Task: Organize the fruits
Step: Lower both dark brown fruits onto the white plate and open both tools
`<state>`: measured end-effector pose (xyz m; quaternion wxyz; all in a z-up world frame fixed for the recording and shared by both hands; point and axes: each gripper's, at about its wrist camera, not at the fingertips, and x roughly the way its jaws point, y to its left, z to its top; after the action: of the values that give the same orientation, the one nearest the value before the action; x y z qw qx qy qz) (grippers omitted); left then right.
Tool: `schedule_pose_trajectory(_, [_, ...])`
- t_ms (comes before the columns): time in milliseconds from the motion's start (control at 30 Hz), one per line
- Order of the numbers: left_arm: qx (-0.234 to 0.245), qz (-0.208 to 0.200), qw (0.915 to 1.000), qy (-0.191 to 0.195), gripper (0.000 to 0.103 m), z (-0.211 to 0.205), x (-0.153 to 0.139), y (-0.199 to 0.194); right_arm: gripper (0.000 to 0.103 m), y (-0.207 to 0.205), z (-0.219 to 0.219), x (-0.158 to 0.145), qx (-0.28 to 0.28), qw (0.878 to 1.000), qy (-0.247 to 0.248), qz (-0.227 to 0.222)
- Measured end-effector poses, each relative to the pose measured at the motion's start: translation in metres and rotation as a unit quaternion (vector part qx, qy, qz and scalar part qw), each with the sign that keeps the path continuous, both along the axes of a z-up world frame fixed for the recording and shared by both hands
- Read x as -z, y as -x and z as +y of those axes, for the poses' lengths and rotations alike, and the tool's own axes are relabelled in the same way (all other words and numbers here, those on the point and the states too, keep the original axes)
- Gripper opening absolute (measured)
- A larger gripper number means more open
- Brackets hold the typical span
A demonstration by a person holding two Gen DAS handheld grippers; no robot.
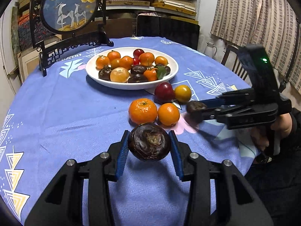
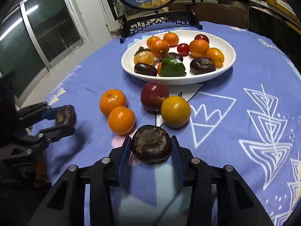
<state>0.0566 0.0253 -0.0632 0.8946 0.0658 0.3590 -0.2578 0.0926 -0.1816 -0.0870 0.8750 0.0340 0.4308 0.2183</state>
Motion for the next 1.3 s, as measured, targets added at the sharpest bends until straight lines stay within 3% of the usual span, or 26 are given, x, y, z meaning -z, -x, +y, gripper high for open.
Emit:
schedule_pose_trajectory(233, [0.001,-0.013,0.9999,0.01,0.04,-0.004,-0.011,-0.002,0.042,0.012,-0.043,-0.029,0.03,0.998,-0.056,-0.024])
schedule_pose_trajectory(467, [0.002,-0.03,0.9994,0.019,0.04,-0.019,-0.033,-0.034,0.042,-0.009,-0.077,-0.066,0.062,0.992,-0.098,-0.057])
schedule_pose_trajectory(667, [-0.007,-0.051,0.9984,0.024,0.04,-0.035,-0.056,-0.083,0.042,-0.058,-0.08,-0.084,0.07,0.989,-0.115,-0.055])
schedule_pose_trajectory(767, [-0.013,-0.063,0.9979,0.007,0.041,-0.044,-0.061,-0.121,0.043,-0.091,-0.075,-0.086,0.076,0.989,-0.119,-0.045])
schedule_pose_trajectory(1000, [-0.038,-0.024,0.999,0.005,0.041,-0.049,-0.042,-0.193,0.043,-0.159,-0.054,-0.073,0.082,0.991,-0.101,-0.027])
schedule_pose_trajectory(1133, [-0.039,-0.014,0.9992,0.002,0.041,-0.052,-0.035,-0.209,0.043,-0.187,-0.042,-0.064,0.079,0.992,-0.1,-0.018])
schedule_pose_trajectory(1167, [-0.038,-0.013,0.9992,0.003,0.047,-0.052,-0.033,-0.209,0.044,-0.193,-0.037,-0.063,0.076,0.992,-0.1,-0.016])
schedule_pose_trajectory(1200, [-0.038,-0.014,0.9992,0.001,0.059,-0.052,-0.032,-0.208,0.045,-0.196,-0.036,-0.062,0.077,0.992,-0.098,-0.018])
schedule_pose_trajectory(1233, [-0.041,-0.019,0.999,-0.001,0.065,-0.051,-0.032,-0.204,0.052,-0.197,-0.033,-0.062,0.079,0.992,-0.094,-0.023])
schedule_pose_trajectory(1300, [-0.039,-0.028,0.9988,0.0,0.07,-0.048,-0.036,-0.196,0.053,-0.193,-0.033,-0.064,0.081,0.992,-0.094,-0.032])
